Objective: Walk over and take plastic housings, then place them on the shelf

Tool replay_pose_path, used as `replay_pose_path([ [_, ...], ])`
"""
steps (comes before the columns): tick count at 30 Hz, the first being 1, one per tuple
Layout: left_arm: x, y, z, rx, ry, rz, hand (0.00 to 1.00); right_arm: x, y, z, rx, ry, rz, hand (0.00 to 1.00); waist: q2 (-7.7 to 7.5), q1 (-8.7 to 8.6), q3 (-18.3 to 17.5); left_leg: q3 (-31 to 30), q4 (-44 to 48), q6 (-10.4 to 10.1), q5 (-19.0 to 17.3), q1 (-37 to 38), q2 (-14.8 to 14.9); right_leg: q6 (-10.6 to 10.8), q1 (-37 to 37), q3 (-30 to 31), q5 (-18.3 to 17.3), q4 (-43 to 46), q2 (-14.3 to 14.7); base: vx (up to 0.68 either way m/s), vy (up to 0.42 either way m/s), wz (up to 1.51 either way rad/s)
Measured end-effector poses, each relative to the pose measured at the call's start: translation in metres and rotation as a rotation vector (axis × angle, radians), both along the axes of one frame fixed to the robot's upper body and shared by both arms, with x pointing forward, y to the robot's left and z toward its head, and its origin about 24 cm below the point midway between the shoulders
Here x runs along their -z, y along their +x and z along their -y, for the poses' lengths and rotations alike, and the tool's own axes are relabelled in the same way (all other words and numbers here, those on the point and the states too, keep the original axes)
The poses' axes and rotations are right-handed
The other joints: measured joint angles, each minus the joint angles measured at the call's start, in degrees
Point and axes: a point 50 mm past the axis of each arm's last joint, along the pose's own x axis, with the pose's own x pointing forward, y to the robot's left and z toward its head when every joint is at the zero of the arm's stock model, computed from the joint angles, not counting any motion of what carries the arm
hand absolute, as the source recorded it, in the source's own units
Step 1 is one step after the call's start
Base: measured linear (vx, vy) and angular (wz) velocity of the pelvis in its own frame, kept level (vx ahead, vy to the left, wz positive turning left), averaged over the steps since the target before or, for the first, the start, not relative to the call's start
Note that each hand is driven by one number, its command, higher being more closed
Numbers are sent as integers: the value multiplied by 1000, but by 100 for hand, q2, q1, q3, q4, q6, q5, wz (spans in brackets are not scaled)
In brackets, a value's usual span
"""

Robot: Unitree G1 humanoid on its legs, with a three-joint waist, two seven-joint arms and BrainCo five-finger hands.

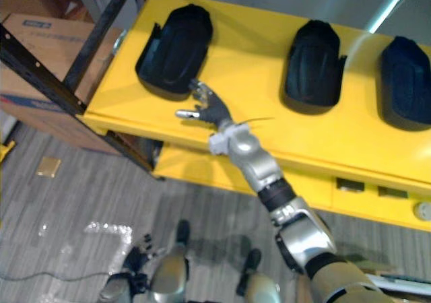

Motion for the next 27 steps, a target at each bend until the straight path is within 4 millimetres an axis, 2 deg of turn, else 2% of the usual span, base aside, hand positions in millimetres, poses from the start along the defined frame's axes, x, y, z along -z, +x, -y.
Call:
replay_pose_path([
  [3, -1, 0, 0, 0, 0, 11, 0, -15, 0, 10, 134, -67, 171, 0, 3, -1, 2, -35, 2, 1, 2, -51, -13, 5, -22, -47, 1, 0, -14, 0, 0, 8],
  [4, -1, 0, 0, -3, 1, 16, 0, -34, -7, 15, 214, -75, 332, 0, 4, -1, 3, -38, 3, -14, 11, -58, -22, 36, -25, -51, 20, 0, -22, 0, 0, 3],
  [5, -1, 0, 0, -5, 3, 15, 0, -44, -13, 16, 234, -65, 406, 0, 4, -3, 3, -34, 3, -16, 10, -57, -26, 37, -25, -51, 21, 1, -27, 0, 0, 0],
  [7, 0, -1, 0, -15, 10, 15, 0, -85, -48, 12, 223, 25, 722, 0, 5, -55, 4, -11, 12, -16, 8, -49, -42, 40, -29, -41, 23, 1, -46, 0, 0, 0],
  [8, 0, -1, -1, -17, 11, 14, 0, -93, -59, 8, 199, 53, 792, 0, 8, -74, 5, -9, 24, -17, 10, -44, -51, 41, -31, -44, 23, 2, -53, 0, 0, 0],
  [9, 0, -1, 0, -23, 11, 14, 0, -106, -77, 2, 140, 100, 908, 0, 8, -114, 5, 2, 24, -17, 11, -25, -64, 41, -29, -40, 23, 9, -67, 9, -1, -3],
  [11, 0, 0, 1, -27, 7, 22, 0, -115, -100, -10, 21, 143, 1017, 0, 12, -162, 7, 22, 24, -18, 9, 10, -74, 41, -16, -27, 21, 22, -80, 4, -2, -7],
  [12, -1, 2, 4, -29, -3, 33, 0, -116, -110, -19, -64, 141, 1045, 0, 33, -169, 19, 35, 24, -19, 7, 35, -78, 43, -10, -15, 16, 36, -86, -14, -2, -7],
  [16, -2, 6, 17, -55, -53, 63, 0, -104, -124, -47, -348, 84, 1002, 0, 47, -168, 27, 3, 22, -17, 6, 31, -82, 23, -11, -55, -58, 78, -96, -49, -7, 2],
  [20, -3, 7, 20, -52, -64, 76, 0, -86, -135, -76, -633, 21, 860, 0, 72, -148, 41, -72, 22, 4, -9, -5, -98, 47, -7, -105, -74, 85, -104, -32, -12, 8],
  [22, -3, 7, 20, -46, -66, 76, 0, -77, -133, -83, -705, -4, 779, 0, 112, -153, 63, -171, 22, 3, -6, -72, -122, 51, -10, -173, -75, 86, -118, -11, -11, 22],
  [27, -3, 10, 19, -43, -64, 74, 0, -42, -105, -93, -700, -124, 559, 0, 152, -105, 86, -326, 24, 5, 42, -182, -180, 74, -31, -323, -132, 163, -177, 28, -17, 19],
])
